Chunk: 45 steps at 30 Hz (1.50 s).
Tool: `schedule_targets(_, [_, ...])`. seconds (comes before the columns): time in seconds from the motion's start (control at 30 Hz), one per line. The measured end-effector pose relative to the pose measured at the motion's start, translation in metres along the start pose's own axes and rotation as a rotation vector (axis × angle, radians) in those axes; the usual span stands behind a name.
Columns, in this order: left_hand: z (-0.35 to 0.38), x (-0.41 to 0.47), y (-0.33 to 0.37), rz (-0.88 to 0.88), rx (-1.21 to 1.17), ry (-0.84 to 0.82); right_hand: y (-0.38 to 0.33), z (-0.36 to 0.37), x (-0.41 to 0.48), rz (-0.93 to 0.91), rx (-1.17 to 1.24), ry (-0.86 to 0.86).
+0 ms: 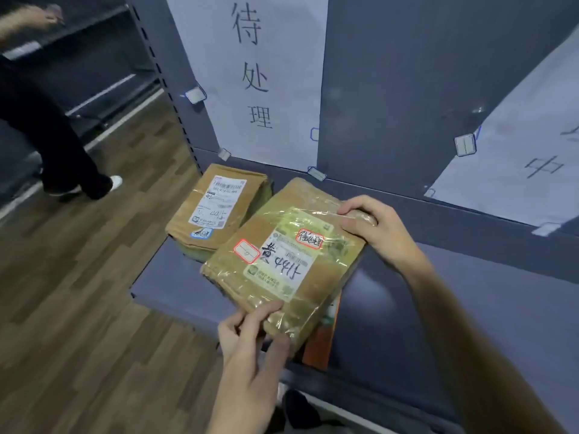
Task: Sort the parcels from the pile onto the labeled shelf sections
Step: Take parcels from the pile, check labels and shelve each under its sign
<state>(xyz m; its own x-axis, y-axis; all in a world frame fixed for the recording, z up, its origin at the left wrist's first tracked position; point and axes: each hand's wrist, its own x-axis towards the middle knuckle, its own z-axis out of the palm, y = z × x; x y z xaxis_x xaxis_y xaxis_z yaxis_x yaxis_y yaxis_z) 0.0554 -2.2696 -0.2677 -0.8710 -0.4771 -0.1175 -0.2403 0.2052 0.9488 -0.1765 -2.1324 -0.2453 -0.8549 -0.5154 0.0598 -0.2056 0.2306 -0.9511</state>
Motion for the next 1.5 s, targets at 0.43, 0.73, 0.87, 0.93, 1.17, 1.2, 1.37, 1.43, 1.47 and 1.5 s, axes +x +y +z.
schedule_targets(0.43, [-0.044,0.035,-0.033,0.098,0.11,-0.353,0.03,0.036,0.002,0.203,-0.056,0.268])
schedule_targets(0.73, [-0.08,0.105,-0.028,0.284,0.152,-0.044,-0.024,0.13,-0.104,0.354,0.175,0.507])
schedule_targets(0.87, [-0.089,0.123,-0.033,0.335,0.33,-0.213,-0.03,0.161,-0.102,0.371,0.061,0.496])
schedule_targets(0.93, [-0.091,0.122,-0.033,0.336,0.318,-0.195,-0.031,0.163,-0.099,0.364,-0.028,0.539])
schedule_targets(1.17, [-0.092,0.118,-0.038,0.356,0.254,-0.134,-0.035,0.159,-0.078,0.386,-0.074,0.57])
schedule_targets(1.2, [-0.093,0.119,-0.038,0.34,0.233,-0.142,-0.034,0.159,-0.073,0.379,-0.077,0.571])
schedule_targets(1.37, [-0.093,0.132,-0.036,0.288,0.19,-0.196,-0.022,0.166,-0.055,0.372,-0.074,0.587])
schedule_targets(1.43, [-0.091,0.138,-0.036,0.27,0.192,-0.229,-0.016,0.168,-0.052,0.382,-0.062,0.61])
schedule_targets(1.47, [-0.09,0.14,-0.036,0.263,0.192,-0.244,-0.013,0.169,-0.051,0.389,-0.044,0.624])
schedule_targets(1.5, [-0.089,0.141,-0.036,0.256,0.193,-0.255,-0.011,0.169,-0.05,0.391,-0.025,0.632])
